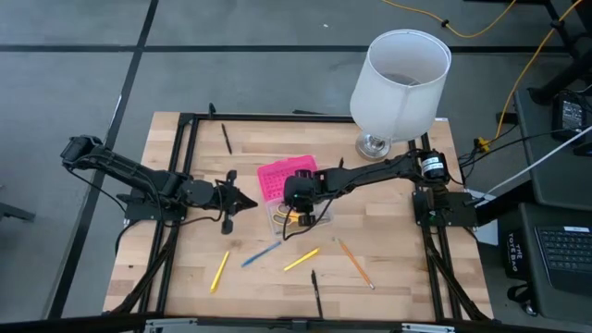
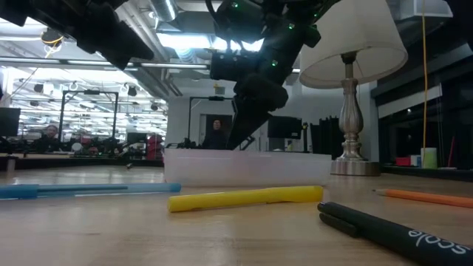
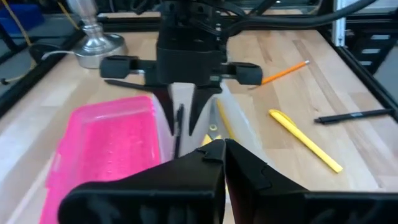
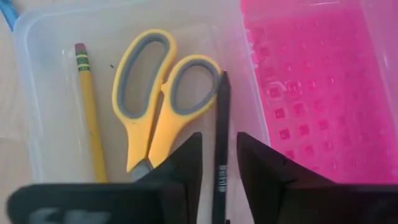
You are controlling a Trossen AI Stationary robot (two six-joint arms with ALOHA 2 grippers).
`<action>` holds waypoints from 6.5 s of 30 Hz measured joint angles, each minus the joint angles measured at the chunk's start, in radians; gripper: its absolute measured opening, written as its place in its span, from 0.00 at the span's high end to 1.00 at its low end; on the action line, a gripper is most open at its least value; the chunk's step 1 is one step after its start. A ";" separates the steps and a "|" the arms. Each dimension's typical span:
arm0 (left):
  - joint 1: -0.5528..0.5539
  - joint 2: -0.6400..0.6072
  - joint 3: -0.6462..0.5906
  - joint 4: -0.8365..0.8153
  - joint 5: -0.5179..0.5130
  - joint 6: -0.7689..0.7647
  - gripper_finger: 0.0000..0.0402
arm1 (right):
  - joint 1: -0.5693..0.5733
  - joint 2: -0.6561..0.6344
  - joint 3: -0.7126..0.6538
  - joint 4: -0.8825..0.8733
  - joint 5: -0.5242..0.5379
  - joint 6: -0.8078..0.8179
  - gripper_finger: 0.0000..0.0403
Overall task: Pick & place school supplies into a supply box
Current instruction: Put the orange pencil into the pink supply box
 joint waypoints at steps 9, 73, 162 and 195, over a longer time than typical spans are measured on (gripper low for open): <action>-0.012 -0.009 0.000 0.014 -0.026 0.081 1.00 | 0.024 -0.007 0.064 -0.141 0.012 0.101 0.71; -0.087 -0.273 -0.163 0.082 -0.184 0.144 0.99 | 0.626 -0.241 -0.115 -0.528 0.073 1.462 0.98; -0.087 -0.273 -0.163 0.081 -0.203 0.161 0.99 | 0.654 -0.060 -0.146 -0.399 0.089 1.523 0.68; -0.087 -0.273 -0.163 0.081 -0.203 0.161 0.99 | 0.654 -0.009 -0.144 -0.392 0.078 1.511 0.95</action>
